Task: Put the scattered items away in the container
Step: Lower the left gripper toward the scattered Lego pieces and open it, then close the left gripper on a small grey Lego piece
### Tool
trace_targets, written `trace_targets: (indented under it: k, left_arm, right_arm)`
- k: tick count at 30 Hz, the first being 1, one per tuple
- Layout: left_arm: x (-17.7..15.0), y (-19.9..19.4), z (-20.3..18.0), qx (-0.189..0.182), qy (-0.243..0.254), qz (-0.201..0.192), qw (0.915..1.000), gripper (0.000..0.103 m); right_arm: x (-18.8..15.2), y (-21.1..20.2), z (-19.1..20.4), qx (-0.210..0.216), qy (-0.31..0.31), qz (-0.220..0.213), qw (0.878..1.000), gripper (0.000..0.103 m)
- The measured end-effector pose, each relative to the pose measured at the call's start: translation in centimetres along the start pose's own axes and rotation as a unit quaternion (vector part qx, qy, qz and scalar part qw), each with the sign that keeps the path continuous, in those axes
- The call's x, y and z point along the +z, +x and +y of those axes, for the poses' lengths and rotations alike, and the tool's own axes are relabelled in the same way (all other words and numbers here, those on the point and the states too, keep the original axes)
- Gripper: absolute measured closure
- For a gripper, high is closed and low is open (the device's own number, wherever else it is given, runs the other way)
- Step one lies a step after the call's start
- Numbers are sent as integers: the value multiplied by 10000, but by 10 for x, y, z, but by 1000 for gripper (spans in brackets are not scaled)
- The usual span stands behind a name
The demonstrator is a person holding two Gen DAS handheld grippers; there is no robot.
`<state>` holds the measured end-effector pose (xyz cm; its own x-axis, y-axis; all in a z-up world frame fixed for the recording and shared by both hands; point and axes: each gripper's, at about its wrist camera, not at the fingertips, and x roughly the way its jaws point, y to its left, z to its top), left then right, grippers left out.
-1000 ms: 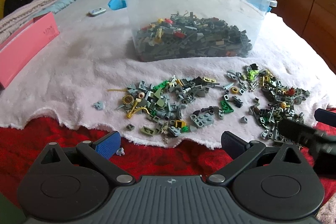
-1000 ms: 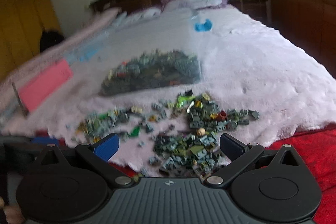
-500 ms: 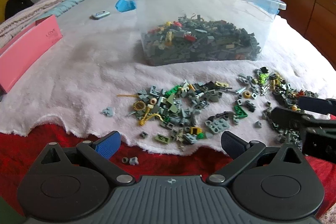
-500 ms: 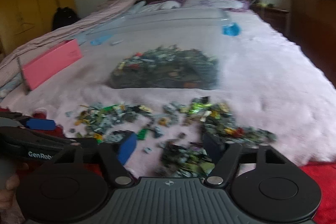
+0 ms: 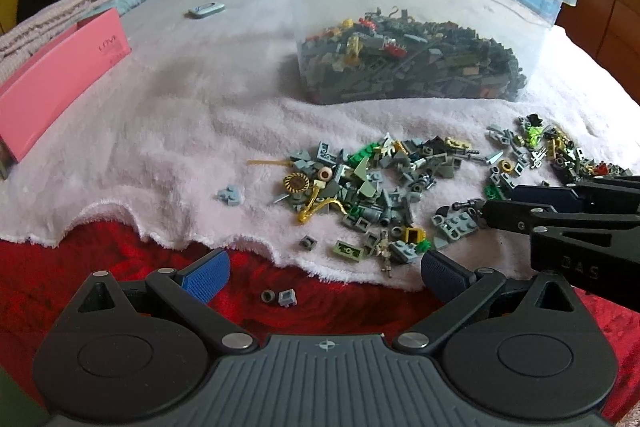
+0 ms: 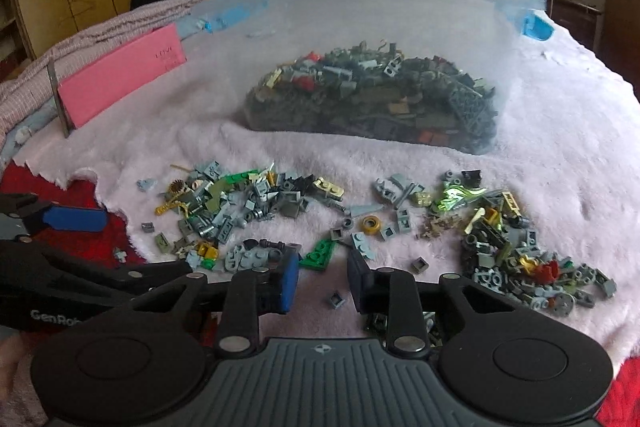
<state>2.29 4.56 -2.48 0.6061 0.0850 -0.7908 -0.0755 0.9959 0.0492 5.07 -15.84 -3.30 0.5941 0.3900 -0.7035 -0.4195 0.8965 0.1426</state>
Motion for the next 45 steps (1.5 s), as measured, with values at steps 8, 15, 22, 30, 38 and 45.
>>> trace_targets:
  k: [8, 15, 22, 30, 38, 45]
  left_arm:
    - [6, -3, 13, 90, -53, -210, 9997, 1]
    - [28, 9, 46, -135, 35, -567, 9983, 35]
    - [34, 34, 66, -314, -83, -138, 9994, 72]
    - [24, 36, 63, -332, 114, -83, 9993, 70]
    - [24, 29, 61, -310, 152, -170, 9993, 86]
    - [23, 5, 56, -366, 103, -349, 9987, 86]
  right_arm:
    - [-2, 0, 0, -90, -81, 22, 9999, 84]
    - [-13, -9, -7, 39, 113, 134, 9998, 85]
    - [-17, -8, -7, 40, 90, 127, 9999, 85]
    - [-16, -6, -7, 34, 95, 130, 9999, 85]
    - [-15, -6, -6, 20, 101, 119, 9999, 85]
    - [-12, -12, -6, 26, 175, 58, 9998, 86]
